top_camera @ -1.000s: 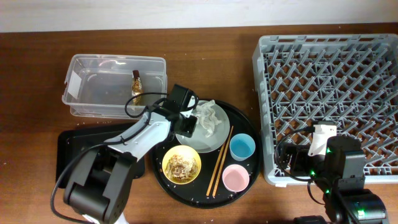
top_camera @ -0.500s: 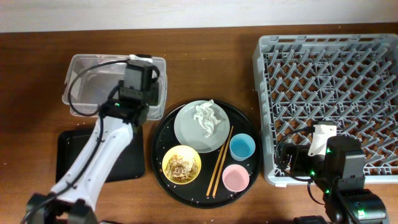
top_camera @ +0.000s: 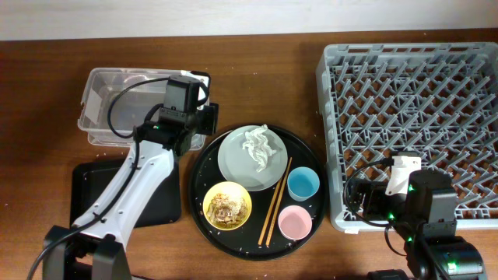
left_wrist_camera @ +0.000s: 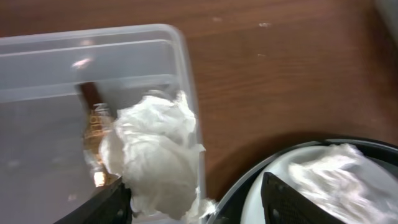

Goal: Sort waste into correct bins and load items into the dishwasher rack

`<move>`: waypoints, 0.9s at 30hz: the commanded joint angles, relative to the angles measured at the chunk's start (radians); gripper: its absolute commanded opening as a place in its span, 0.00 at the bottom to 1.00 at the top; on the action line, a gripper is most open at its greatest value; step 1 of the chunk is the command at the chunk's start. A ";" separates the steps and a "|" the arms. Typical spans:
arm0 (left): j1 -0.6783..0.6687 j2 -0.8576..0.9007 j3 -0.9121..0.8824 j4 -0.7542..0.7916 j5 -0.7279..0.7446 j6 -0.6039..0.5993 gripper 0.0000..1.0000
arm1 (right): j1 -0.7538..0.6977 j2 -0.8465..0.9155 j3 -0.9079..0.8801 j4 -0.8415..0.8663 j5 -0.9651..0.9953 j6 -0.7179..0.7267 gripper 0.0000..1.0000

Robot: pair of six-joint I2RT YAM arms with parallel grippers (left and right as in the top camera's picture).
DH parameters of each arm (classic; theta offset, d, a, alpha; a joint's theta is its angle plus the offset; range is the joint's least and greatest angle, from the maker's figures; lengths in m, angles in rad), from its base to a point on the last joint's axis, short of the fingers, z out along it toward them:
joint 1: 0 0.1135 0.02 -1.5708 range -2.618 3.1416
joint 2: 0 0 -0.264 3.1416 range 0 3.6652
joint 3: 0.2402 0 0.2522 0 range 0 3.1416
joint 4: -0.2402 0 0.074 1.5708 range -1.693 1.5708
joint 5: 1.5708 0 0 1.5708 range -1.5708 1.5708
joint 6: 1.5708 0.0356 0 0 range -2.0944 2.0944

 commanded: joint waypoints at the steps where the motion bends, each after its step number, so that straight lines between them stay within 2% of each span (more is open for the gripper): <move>1: 0.004 -0.003 0.011 -0.004 -0.249 -0.068 0.64 | 0.005 -0.001 0.020 0.000 -0.002 0.008 0.98; 2: 0.004 -0.003 0.011 -0.001 -0.233 -0.114 0.64 | 0.005 -0.001 0.020 0.000 -0.002 0.008 0.98; 3: 0.011 -0.003 0.011 0.029 0.090 -0.071 0.16 | 0.005 -0.001 0.020 -0.001 -0.002 0.008 0.98; 4: 0.033 0.007 0.010 0.040 0.329 0.084 0.10 | 0.005 -0.001 0.020 -0.001 -0.002 0.008 0.98; 5: 0.055 0.019 0.010 0.025 0.134 -0.031 0.17 | 0.005 -0.001 0.020 -0.001 -0.003 0.008 0.98; 6: 0.079 0.023 0.010 -0.017 -0.049 -0.230 0.36 | 0.005 -0.001 0.020 -0.003 -0.002 0.008 0.98; 7: 0.098 0.023 0.010 -0.027 -0.036 -0.269 0.41 | 0.005 -0.001 0.020 -0.008 -0.002 0.008 0.98; 9: 0.109 0.023 0.011 -0.004 0.104 -0.228 0.44 | 0.005 -0.001 0.020 -0.011 -0.002 0.008 0.98; 11: 0.084 0.020 0.011 0.039 0.232 -0.117 0.54 | 0.005 -0.001 0.020 -0.011 -0.002 0.008 0.98; 13: 0.012 0.019 0.011 0.058 0.243 -0.070 0.59 | 0.005 -0.001 0.020 -0.011 -0.002 0.008 0.98; 14: -0.035 0.020 0.011 0.058 0.241 -0.034 0.61 | 0.005 -0.001 0.020 -0.011 -0.002 0.008 0.98; 17: -0.140 0.063 0.011 0.058 0.208 -0.032 0.65 | 0.005 -0.001 0.020 -0.012 -0.002 0.008 0.98; 21: -0.231 0.220 0.011 0.075 0.209 -0.047 0.71 | 0.005 -0.001 0.020 -0.013 -0.002 0.008 0.98; 25: -0.278 0.327 0.011 0.127 0.208 -0.047 0.71 | 0.005 -0.001 0.020 -0.016 -0.002 0.008 0.98; 27: -0.279 0.339 0.011 0.115 0.200 -0.047 0.63 | 0.005 -0.001 0.020 -0.016 -0.002 0.008 0.98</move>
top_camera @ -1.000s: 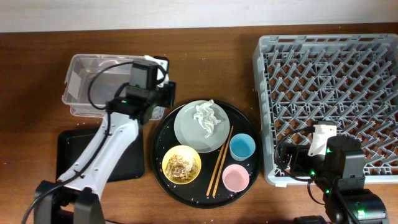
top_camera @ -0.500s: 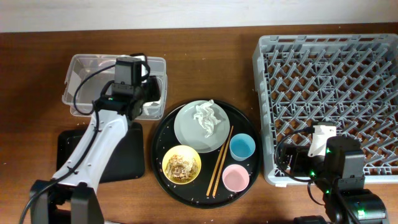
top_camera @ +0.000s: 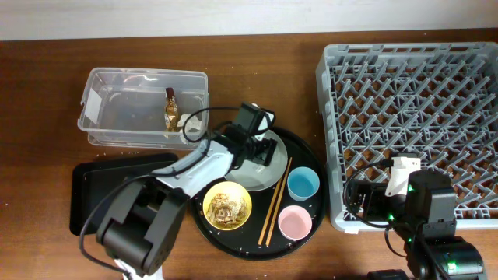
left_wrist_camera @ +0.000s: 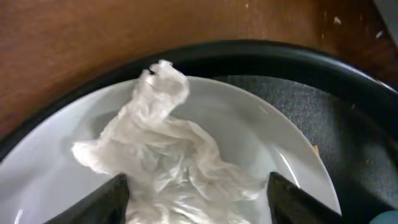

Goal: Sort waste into correct bins and load items into the dishwasher rack

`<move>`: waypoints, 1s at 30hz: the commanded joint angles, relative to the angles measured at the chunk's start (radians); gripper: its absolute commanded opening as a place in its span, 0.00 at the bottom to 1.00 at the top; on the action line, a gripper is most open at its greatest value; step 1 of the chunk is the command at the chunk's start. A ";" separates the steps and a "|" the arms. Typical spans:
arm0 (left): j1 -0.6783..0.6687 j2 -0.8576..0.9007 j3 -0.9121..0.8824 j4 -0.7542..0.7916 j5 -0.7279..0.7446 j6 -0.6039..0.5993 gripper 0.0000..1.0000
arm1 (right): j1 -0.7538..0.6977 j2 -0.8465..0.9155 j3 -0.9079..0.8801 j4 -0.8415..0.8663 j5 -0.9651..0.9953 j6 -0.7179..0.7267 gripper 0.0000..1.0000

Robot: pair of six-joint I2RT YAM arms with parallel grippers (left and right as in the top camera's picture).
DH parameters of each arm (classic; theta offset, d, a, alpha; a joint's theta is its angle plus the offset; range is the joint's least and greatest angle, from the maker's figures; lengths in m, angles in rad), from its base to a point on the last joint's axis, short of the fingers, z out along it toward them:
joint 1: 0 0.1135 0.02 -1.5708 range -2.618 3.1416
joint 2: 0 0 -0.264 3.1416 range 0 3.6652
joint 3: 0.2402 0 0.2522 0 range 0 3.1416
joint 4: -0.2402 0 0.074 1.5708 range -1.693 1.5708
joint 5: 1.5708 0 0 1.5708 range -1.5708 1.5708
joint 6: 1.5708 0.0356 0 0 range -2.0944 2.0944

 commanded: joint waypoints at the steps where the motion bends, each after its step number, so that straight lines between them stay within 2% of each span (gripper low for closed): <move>1: -0.002 0.019 0.008 -0.019 -0.037 0.005 0.58 | 0.005 -0.001 0.020 0.000 -0.002 0.008 0.98; 2: -0.002 0.019 0.008 -0.032 -0.073 0.005 0.50 | 0.005 -0.001 0.020 0.000 -0.002 0.008 0.98; 4: -0.002 0.019 0.008 -0.054 -0.105 0.005 0.20 | 0.005 -0.001 0.020 0.000 -0.002 0.008 0.98; 5: -0.002 0.014 0.008 -0.053 -0.105 0.005 0.12 | 0.005 -0.001 0.020 0.000 -0.002 0.008 0.98; 6: -0.002 -0.001 0.010 -0.054 -0.106 0.005 0.00 | 0.005 -0.001 0.020 0.000 -0.002 0.008 0.98; 14: 0.093 -0.294 0.011 -0.157 -0.178 0.005 0.01 | 0.005 -0.001 0.020 0.000 -0.002 0.008 0.98; 17: 0.207 -0.409 0.011 -0.164 -0.183 0.005 0.00 | 0.005 -0.001 0.020 0.000 -0.002 0.008 0.98; 21: 0.369 -0.463 0.011 -0.135 -0.185 0.005 0.01 | 0.005 -0.001 0.020 0.000 -0.002 0.008 0.98; 23: 0.430 -0.456 0.011 -0.136 -0.184 0.004 0.01 | 0.005 -0.001 0.020 0.000 -0.002 0.008 0.98; 24: 0.465 -0.444 0.011 -0.135 -0.185 0.005 0.14 | 0.005 -0.001 0.020 0.000 -0.002 0.008 0.98; 25: 0.477 -0.433 0.011 -0.132 -0.185 0.005 0.33 | 0.005 -0.001 0.020 0.000 -0.002 0.008 0.98; 26: 0.485 -0.415 0.011 -0.121 -0.184 0.005 0.48 | 0.005 -0.001 0.020 0.000 -0.002 0.008 0.98; 27: 0.486 -0.401 0.011 -0.114 -0.184 0.005 0.56 | 0.005 -0.001 0.020 0.000 -0.002 0.008 0.98; 29: 0.484 -0.396 0.011 -0.115 -0.159 0.005 0.62 | 0.005 -0.001 0.020 -0.001 -0.002 0.008 0.98; 30: 0.484 -0.398 0.011 -0.118 -0.129 0.005 0.62 | 0.005 -0.001 0.020 0.000 -0.002 0.008 0.98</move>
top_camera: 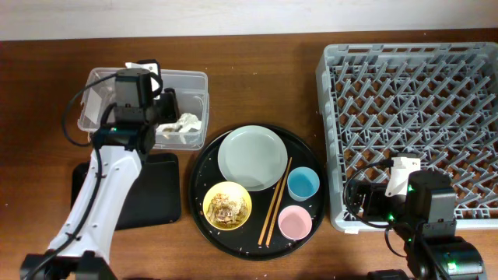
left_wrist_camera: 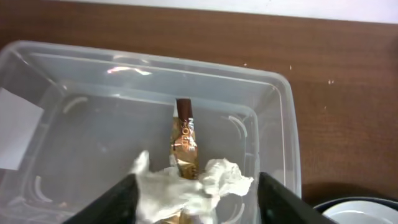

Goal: Sort waste into correct bins and load items into the dishwasher rack

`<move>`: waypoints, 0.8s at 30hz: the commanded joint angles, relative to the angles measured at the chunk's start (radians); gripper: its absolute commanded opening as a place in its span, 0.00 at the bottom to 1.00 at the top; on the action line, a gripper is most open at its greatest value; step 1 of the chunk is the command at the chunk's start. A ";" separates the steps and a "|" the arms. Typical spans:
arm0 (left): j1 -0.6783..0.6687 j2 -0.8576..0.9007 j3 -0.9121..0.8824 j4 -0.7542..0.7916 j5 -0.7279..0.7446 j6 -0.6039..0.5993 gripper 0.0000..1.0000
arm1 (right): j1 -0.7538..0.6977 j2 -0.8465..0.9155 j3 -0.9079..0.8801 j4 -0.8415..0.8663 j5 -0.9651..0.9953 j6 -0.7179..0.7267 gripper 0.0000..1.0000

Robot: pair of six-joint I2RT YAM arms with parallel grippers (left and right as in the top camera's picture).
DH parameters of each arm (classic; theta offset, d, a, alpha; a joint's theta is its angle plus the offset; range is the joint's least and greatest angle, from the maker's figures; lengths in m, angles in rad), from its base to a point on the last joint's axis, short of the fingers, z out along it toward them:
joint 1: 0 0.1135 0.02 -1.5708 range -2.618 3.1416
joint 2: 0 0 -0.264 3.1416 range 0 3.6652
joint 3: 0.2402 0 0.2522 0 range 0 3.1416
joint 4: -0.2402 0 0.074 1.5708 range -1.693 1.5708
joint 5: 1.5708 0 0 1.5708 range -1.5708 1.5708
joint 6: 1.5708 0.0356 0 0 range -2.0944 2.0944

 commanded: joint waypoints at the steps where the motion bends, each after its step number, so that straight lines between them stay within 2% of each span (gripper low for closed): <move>1: -0.008 0.001 0.010 -0.019 0.118 0.006 0.62 | 0.005 -0.001 0.020 0.002 -0.002 0.008 0.98; 3: -0.049 -0.006 0.010 -0.100 0.203 0.006 0.62 | 0.005 -0.001 0.020 0.002 -0.002 0.008 0.98; 5: -0.122 -0.006 0.010 -0.211 0.219 0.005 0.63 | 0.005 -0.001 0.020 0.002 -0.002 0.008 0.98; 8: -0.301 -0.003 0.010 -0.393 0.219 0.002 0.63 | 0.005 -0.001 0.020 0.002 -0.002 0.008 0.98; 9: -0.354 0.000 0.005 -0.425 0.218 -0.031 0.63 | 0.005 -0.001 0.020 0.002 -0.002 0.008 0.98; 13: -0.527 0.047 -0.047 -0.449 0.211 -0.332 0.62 | 0.005 -0.001 0.020 -0.008 -0.002 0.008 0.98; 15: -0.586 0.090 -0.071 -0.446 0.198 -0.432 0.62 | 0.005 -0.001 0.020 -0.019 -0.002 0.008 0.98; 17: -0.621 0.138 -0.079 -0.446 0.196 -0.480 0.62 | 0.005 -0.001 0.020 -0.023 -0.002 0.008 0.98; 20: -0.659 0.214 -0.079 -0.428 0.189 -0.483 0.60 | 0.005 -0.001 0.020 -0.023 -0.002 0.008 0.98; 21: -0.666 0.233 -0.079 -0.427 0.189 -0.483 0.55 | 0.005 -0.001 0.020 -0.023 -0.002 0.008 0.98; 22: -0.668 0.254 -0.079 -0.426 0.188 -0.483 0.36 | 0.005 -0.001 0.020 -0.023 -0.002 0.008 0.98; 23: -0.668 0.257 -0.079 -0.424 0.176 -0.483 0.25 | 0.005 -0.001 0.020 -0.023 -0.002 0.008 0.99; 24: -0.668 0.256 -0.079 -0.424 0.140 -0.483 0.21 | 0.005 -0.001 0.020 -0.023 -0.002 0.008 0.98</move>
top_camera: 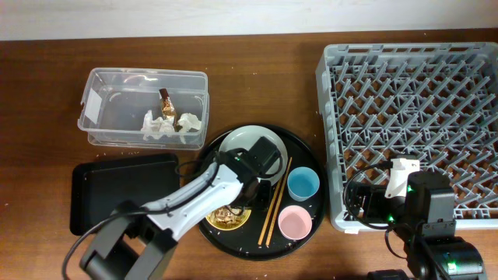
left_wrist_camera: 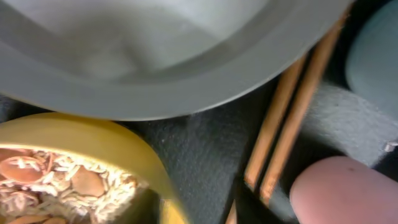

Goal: Sort waste into correct bins and load items into the dishwasher rack

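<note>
My left gripper point(top_camera: 247, 189) is low over the round black tray point(top_camera: 204, 159), open, its fingers either side of the rim of the yellow bowl point(left_wrist_camera: 93, 146) of food scraps. In the left wrist view the gripper point(left_wrist_camera: 196, 211) shows one dark finger point(left_wrist_camera: 144, 208) inside the bowl and the other beside the chopsticks point(left_wrist_camera: 292, 118). The grey plate point(top_camera: 243, 141) is bare. A blue cup point(top_camera: 302, 184) and a pink cup point(top_camera: 294, 222) stand right of the chopsticks point(top_camera: 274, 204). The yellow bowl point(top_camera: 220, 220) is partly hidden by the arm. My right arm point(top_camera: 424, 204) rests at the rack's near edge.
A clear bin point(top_camera: 144, 105) at the back left holds crumpled tissues point(top_camera: 167, 123) and a brown wrapper point(top_camera: 165, 101). A black rectangular tray point(top_camera: 109, 194) lies front left. The grey dishwasher rack point(top_camera: 412, 101) fills the right side.
My left gripper was over the clear bin above the dropped tissue. Now it is down at the round tray, open around the yellow bowl's rim. The right arm has not moved.
First my left gripper hung over the bin with one tissue in it while another lay on the plate. Then it was at the plate over that tissue. Then it was above the bin, the plate bare and the tissue inside. Now it is at the yellow bowl.
</note>
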`<move>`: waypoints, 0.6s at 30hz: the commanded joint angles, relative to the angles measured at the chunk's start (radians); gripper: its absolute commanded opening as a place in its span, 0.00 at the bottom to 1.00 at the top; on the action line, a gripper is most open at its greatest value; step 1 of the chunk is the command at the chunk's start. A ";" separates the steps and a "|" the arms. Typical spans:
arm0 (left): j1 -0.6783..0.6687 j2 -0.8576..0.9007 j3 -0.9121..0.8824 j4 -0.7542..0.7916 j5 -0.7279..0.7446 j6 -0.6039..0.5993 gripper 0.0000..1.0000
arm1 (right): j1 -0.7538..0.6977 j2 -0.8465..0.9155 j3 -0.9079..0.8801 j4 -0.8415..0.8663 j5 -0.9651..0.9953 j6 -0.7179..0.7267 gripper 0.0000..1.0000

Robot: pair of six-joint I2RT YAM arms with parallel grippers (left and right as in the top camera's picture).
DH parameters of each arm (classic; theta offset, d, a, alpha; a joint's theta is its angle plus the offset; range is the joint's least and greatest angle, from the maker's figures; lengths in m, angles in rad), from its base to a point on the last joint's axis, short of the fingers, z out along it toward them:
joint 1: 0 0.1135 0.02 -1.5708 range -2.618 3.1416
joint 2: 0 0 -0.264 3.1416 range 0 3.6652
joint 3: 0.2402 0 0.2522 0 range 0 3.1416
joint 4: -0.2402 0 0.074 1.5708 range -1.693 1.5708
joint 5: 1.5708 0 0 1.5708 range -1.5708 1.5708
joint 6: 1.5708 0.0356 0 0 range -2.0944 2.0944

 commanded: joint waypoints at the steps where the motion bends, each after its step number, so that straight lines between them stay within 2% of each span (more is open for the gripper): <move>1: -0.005 0.018 -0.008 0.002 -0.069 -0.013 0.20 | 0.005 -0.001 0.020 0.000 -0.002 0.008 0.98; 5: -0.005 0.018 -0.008 -0.001 -0.083 -0.013 0.01 | 0.005 -0.001 0.020 0.000 -0.002 0.008 0.98; 12: -0.005 0.014 0.042 -0.083 -0.115 -0.013 0.01 | 0.005 -0.001 0.020 -0.001 -0.002 0.008 0.98; 14: 0.003 -0.022 0.095 -0.152 -0.190 -0.013 0.01 | 0.005 -0.001 0.020 -0.004 -0.002 0.008 0.98; 18: 0.084 -0.135 0.116 -0.182 -0.195 -0.009 0.01 | 0.005 -0.001 0.020 -0.004 -0.002 0.008 0.98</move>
